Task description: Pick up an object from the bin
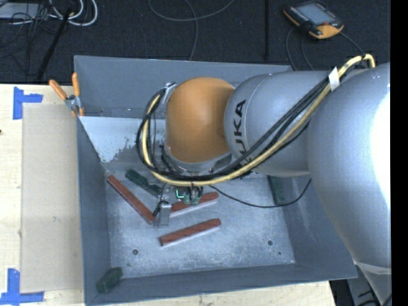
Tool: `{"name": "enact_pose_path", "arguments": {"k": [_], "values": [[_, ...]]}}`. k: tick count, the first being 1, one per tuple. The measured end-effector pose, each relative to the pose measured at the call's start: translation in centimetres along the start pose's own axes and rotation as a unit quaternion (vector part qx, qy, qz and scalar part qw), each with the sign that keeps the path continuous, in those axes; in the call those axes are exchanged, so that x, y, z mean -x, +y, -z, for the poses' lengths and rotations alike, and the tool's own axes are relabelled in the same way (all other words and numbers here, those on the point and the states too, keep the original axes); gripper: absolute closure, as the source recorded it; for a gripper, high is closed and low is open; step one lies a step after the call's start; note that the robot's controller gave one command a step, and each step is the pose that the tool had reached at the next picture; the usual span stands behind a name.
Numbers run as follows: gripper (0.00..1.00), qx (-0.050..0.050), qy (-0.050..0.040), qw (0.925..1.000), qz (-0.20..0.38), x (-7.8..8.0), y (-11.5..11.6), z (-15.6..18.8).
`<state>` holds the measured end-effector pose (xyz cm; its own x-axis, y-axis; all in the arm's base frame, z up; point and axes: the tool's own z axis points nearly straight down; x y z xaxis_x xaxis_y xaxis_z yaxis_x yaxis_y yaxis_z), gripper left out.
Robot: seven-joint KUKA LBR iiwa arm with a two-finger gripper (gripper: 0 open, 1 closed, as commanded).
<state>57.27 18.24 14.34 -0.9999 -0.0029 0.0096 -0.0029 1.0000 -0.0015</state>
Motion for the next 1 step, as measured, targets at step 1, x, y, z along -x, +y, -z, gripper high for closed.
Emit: {"name": "enact_pose_path", "arguments": {"k": [1], "values": [[0.0, 0.001, -0.0038, 1.0, -0.002, 0.19, -0.07, 0.47]]}}
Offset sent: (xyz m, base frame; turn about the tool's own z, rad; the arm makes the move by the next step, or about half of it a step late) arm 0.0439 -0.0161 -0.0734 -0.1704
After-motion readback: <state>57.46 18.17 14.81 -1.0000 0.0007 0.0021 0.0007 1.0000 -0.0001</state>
